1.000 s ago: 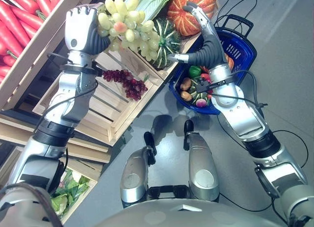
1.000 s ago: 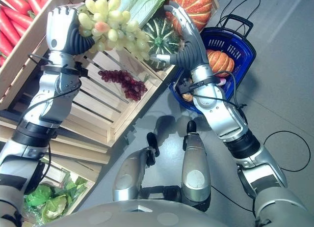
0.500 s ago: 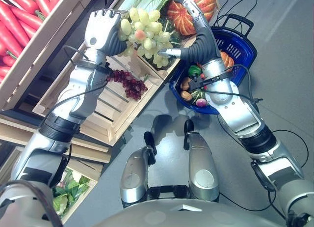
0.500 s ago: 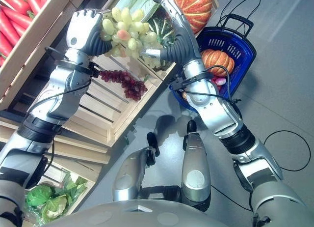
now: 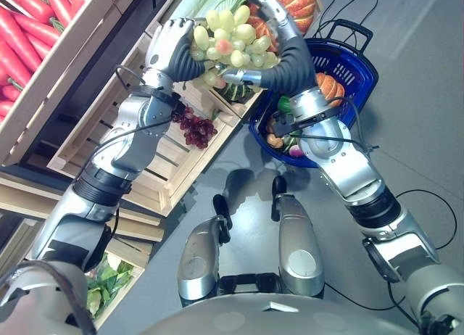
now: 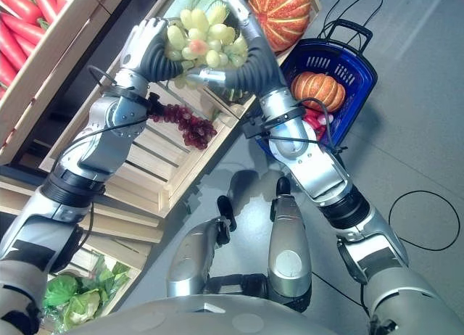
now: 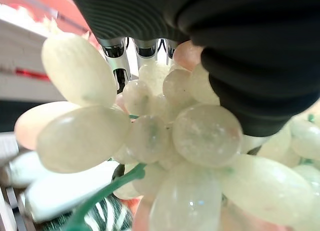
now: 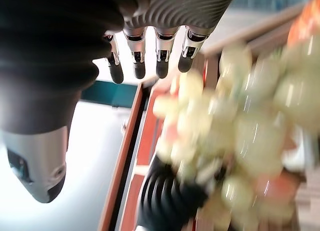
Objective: Pick up fruits and vegetables into the basket
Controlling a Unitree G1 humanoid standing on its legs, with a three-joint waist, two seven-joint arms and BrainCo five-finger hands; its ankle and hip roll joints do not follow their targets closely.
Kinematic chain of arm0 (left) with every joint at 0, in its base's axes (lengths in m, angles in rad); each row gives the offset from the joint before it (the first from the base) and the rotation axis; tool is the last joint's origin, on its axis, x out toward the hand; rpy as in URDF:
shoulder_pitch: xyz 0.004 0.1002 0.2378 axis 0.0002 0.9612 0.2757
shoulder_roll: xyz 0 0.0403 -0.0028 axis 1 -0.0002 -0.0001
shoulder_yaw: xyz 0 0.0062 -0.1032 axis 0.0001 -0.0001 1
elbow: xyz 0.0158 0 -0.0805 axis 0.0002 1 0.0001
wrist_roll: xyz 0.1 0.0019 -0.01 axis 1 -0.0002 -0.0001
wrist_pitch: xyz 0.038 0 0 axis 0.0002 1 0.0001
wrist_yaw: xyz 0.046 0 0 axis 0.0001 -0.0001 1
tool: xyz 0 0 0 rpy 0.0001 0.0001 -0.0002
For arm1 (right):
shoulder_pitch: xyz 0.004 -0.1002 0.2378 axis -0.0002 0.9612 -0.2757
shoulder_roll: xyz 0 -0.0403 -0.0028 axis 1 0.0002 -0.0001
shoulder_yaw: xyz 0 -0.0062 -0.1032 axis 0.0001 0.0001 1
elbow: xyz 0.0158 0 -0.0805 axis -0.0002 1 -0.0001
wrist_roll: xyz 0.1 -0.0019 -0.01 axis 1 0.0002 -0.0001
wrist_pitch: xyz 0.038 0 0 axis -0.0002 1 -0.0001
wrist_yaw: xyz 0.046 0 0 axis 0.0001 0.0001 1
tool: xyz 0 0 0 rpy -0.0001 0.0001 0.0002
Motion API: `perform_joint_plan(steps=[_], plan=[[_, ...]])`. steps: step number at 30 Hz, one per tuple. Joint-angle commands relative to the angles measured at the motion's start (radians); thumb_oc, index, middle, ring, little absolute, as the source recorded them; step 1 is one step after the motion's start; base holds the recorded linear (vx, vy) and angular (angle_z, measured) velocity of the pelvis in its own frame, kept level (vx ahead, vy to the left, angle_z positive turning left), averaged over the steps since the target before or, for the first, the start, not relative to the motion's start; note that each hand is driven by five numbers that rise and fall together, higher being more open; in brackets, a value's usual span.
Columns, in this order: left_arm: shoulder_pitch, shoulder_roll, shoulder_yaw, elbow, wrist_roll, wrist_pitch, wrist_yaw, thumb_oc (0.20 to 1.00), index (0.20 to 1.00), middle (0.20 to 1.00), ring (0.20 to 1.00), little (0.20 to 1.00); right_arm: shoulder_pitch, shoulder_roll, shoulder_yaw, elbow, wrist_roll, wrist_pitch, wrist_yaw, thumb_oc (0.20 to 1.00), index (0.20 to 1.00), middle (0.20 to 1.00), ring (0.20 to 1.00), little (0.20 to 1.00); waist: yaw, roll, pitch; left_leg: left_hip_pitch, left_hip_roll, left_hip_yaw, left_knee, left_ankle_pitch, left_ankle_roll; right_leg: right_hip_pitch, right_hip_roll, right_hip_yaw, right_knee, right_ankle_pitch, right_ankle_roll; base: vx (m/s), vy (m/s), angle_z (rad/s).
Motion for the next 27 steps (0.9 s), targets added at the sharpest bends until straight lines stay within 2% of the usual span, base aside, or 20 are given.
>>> perform_joint_plan(steps=[1,8,15,20,24,27], plan=[[-0.012,-0.035,0.044,-0.122,-0.065,-0.053,-0.014,0.200,0.200,0.200,0.200,0.200,-0.016,0.050,0.035,-0.068,0.021,-0.080,0.065,1.000,1.000,1.000,1.000,1.000,0.024,0.011,-0.136,-0.020,-0.029,0.005,0.045,-0.063,0.028,0.091,-0.069,0.008,-0.069,-0.046,0.115,0.00,-0.007,0.04],[0.004,-0.008,0.089,-0.153,-0.171,-0.103,-0.059,0.200,0.200,0.200,0.200,0.200,0.022,0.006,0.039,-0.029,-0.108,-0.093,0.094,1.000,1.000,1.000,1.000,1.000,0.029,0.002,-0.137,-0.026,-0.029,0.001,0.045,-0.062,0.030,0.087,-0.063,0.004,-0.070,-0.044,0.116,0.00,-0.001,0.01],[0.032,0.019,0.117,-0.181,-0.127,-0.154,-0.069,0.200,0.200,0.200,0.200,0.200,0.080,-0.047,0.021,0.036,-0.220,-0.083,0.022,1.000,1.000,1.000,1.000,1.000,0.023,-0.001,-0.137,-0.025,-0.028,0.003,0.041,-0.062,0.034,0.086,-0.060,0.003,-0.070,-0.044,0.116,0.00,0.000,0.00],[0.042,0.059,0.140,-0.210,-0.088,-0.166,-0.054,0.200,0.200,0.200,0.200,0.200,0.139,-0.086,-0.011,0.073,-0.331,-0.029,-0.073,1.000,1.000,1.000,1.000,1.000,0.008,0.005,-0.134,-0.023,-0.029,0.008,0.038,-0.064,0.037,0.082,-0.057,0.010,-0.068,-0.045,0.117,-0.01,0.025,0.00],[0.054,0.089,0.159,-0.228,-0.073,-0.169,-0.023,0.200,0.200,0.200,0.200,0.200,0.182,-0.099,-0.034,0.098,-0.338,0.045,-0.140,1.000,1.000,1.000,1.000,1.000,-0.003,0.013,-0.128,-0.018,-0.032,0.012,0.029,-0.062,0.038,0.078,-0.054,0.017,-0.069,-0.045,0.119,-0.02,0.050,-0.03],[0.064,0.098,0.166,-0.245,-0.054,-0.175,-0.003,0.200,0.200,0.200,0.200,0.200,0.202,-0.100,-0.040,0.107,-0.339,0.073,-0.172,1.000,1.000,1.000,1.000,1.000,-0.010,0.019,-0.122,-0.013,-0.035,0.016,0.021,-0.062,0.039,0.077,-0.054,0.022,-0.072,-0.045,0.122,-0.01,0.043,-0.04]])
